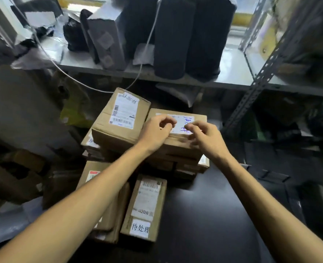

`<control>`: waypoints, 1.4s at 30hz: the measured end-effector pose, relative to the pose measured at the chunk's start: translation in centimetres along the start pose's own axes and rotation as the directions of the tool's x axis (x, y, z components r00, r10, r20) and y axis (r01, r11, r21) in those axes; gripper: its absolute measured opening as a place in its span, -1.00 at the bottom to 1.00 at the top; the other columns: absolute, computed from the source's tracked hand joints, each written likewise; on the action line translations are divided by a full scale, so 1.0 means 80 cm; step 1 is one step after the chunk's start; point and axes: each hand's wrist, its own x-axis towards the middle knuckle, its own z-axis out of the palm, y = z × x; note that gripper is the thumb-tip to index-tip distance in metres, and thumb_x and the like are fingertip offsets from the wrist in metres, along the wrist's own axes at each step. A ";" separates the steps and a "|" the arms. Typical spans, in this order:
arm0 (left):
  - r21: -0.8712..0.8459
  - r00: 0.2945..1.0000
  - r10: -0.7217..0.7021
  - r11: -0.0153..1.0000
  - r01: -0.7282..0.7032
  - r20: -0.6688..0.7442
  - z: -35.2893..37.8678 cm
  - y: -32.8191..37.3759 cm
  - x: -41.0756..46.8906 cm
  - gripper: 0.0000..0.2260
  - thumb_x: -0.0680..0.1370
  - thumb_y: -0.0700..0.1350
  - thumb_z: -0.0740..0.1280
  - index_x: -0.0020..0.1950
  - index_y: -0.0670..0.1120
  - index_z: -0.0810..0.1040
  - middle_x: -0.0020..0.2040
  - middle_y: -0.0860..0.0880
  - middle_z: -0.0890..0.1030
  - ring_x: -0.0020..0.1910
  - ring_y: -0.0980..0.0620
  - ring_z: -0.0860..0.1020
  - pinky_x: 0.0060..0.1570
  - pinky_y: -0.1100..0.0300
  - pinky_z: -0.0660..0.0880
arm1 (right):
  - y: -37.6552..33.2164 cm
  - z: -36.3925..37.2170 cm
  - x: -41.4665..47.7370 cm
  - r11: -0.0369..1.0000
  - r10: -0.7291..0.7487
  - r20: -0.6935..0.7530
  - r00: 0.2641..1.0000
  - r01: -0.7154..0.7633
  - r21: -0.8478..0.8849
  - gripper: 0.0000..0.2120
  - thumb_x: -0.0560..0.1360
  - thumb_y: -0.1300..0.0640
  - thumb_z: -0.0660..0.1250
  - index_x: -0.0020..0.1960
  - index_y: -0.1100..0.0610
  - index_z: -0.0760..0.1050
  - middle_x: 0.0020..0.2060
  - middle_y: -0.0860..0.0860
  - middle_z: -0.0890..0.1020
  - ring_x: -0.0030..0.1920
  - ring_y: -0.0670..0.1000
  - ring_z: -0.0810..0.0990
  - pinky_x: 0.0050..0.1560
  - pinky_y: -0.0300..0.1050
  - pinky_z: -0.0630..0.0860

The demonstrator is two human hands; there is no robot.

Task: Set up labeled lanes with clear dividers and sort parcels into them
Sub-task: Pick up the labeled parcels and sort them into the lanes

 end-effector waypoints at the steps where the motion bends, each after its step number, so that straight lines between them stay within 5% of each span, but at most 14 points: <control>1: 0.015 1.000 0.026 1.000 -0.026 0.000 0.002 -0.004 0.006 -0.84 0.52 -0.22 0.33 -0.03 0.01 0.63 -0.05 0.04 0.68 -0.01 0.09 0.62 0.11 0.04 0.54 | -0.001 0.000 0.009 1.000 -0.015 -0.043 0.999 0.014 -0.013 -0.83 0.59 0.10 0.30 -0.06 0.07 0.66 -0.16 -0.08 0.68 -0.15 0.00 0.67 0.05 0.15 0.63; 3: 0.115 0.988 0.146 0.982 -0.150 0.043 0.004 -0.012 0.018 -0.84 0.47 -0.07 0.40 0.05 0.04 0.61 0.02 0.10 0.64 0.04 0.12 0.58 0.10 0.04 0.52 | -0.003 0.001 0.031 0.998 -0.056 -0.141 0.988 0.050 -0.046 -0.87 0.58 0.13 0.32 -0.04 0.09 0.64 -0.18 -0.10 0.68 -0.17 -0.09 0.65 0.01 0.09 0.62; 5: 0.295 0.951 0.264 0.906 -0.302 0.163 0.006 -0.023 0.028 -0.61 0.38 0.15 0.42 0.16 0.06 0.56 0.13 0.09 0.59 0.15 0.05 0.51 0.17 0.00 0.46 | -0.002 0.004 0.053 0.995 -0.073 -0.241 0.968 0.055 -0.084 -0.91 0.55 0.14 0.34 0.01 0.06 0.61 -0.14 -0.12 0.67 -0.16 -0.20 0.61 0.02 -0.05 0.59; 8: 0.467 0.877 0.337 0.749 -0.470 0.342 0.012 -0.036 0.036 -0.31 0.27 0.38 0.37 0.32 0.09 0.47 0.27 0.05 0.49 0.29 0.00 0.39 0.30 -0.01 0.32 | 0.006 0.014 0.079 0.989 -0.037 -0.320 0.947 -0.010 -0.145 -0.76 0.54 0.14 0.34 0.20 0.10 0.56 0.09 0.03 0.65 0.12 -0.03 0.60 0.21 -0.01 0.53; 11: 0.512 0.810 0.395 0.632 -0.582 0.433 0.017 -0.050 0.043 -0.24 0.26 0.40 0.38 0.36 0.05 0.43 0.34 -0.01 0.42 0.33 -0.05 0.33 0.32 -0.01 0.26 | 0.018 0.028 0.093 0.968 0.012 -0.300 0.954 -0.086 -0.235 -0.66 0.54 0.10 0.32 0.29 0.12 0.53 0.19 0.09 0.63 0.27 0.12 0.54 0.33 0.13 0.45; 19: 0.565 0.782 0.447 0.540 -0.623 0.435 0.007 -0.048 0.058 -0.19 0.23 0.46 0.33 0.38 0.09 0.41 0.31 -0.01 0.46 0.29 -0.06 0.38 0.28 -0.02 0.25 | 0.031 0.024 0.099 0.939 0.053 -0.342 0.938 -0.163 -0.303 -0.73 0.53 0.00 0.25 0.11 0.02 0.65 0.08 0.03 0.69 0.19 0.12 0.57 0.27 0.17 0.47; 27: 0.611 0.799 0.408 0.514 -0.601 0.442 -0.008 -0.048 0.055 -0.10 0.25 0.34 0.38 0.54 0.15 0.21 0.54 -0.11 0.20 0.50 -0.14 0.14 0.45 -0.05 -0.04 | 0.041 -0.002 0.080 0.900 0.094 -0.435 0.896 -0.263 -0.347 -0.67 0.51 -0.17 0.22 0.01 -0.03 0.68 0.02 0.04 0.71 0.11 0.16 0.59 0.25 0.05 0.43; 32: 0.505 0.855 0.259 0.715 -0.483 0.449 -0.007 -0.042 0.035 -0.28 0.31 0.22 0.11 0.51 0.21 0.24 0.59 -0.03 0.04 0.55 -0.05 -0.07 0.50 -0.03 -0.18 | 0.044 -0.011 0.061 0.901 0.083 -0.389 0.917 -0.236 -0.363 -0.91 0.45 -0.07 0.35 -0.16 -0.09 0.60 0.01 0.05 0.58 0.08 0.10 0.55 0.13 -0.04 0.47; 36: 0.533 0.906 0.078 0.786 -0.313 0.417 0.003 -0.042 0.031 -0.49 0.57 0.17 0.07 0.53 0.17 0.21 0.59 -0.02 0.06 0.55 -0.02 -0.10 0.50 -0.10 -0.16 | 0.048 -0.010 0.051 0.925 0.169 -0.364 0.916 -0.275 -0.261 -0.77 0.47 -0.03 0.34 -0.28 0.08 0.53 -0.24 -0.01 0.61 -0.14 0.06 0.57 -0.16 -0.12 0.35; 39: 0.539 0.904 0.058 0.786 -0.302 0.423 0.008 -0.042 0.032 -0.45 0.56 0.29 0.15 0.52 0.17 0.23 0.56 0.01 0.11 0.53 -0.01 -0.05 0.49 -0.10 -0.15 | 0.052 -0.008 0.041 0.939 0.289 -0.238 0.927 -0.323 -0.119 -0.69 0.49 -0.05 0.32 -0.32 0.12 0.43 -0.40 -0.01 0.54 -0.22 0.04 0.50 -0.21 -0.09 0.37; 42: 0.508 0.899 0.083 0.801 -0.317 0.430 0.008 -0.042 0.031 -0.32 0.44 0.38 0.29 0.50 0.18 0.25 0.54 0.02 0.14 0.50 0.03 -0.03 0.47 -0.05 -0.13 | 0.057 -0.002 0.031 0.941 0.338 -0.037 0.941 -0.339 -0.019 -0.62 0.54 -0.06 0.29 -0.10 0.29 0.54 -0.22 0.18 0.65 -0.18 0.09 0.59 -0.16 -0.04 0.46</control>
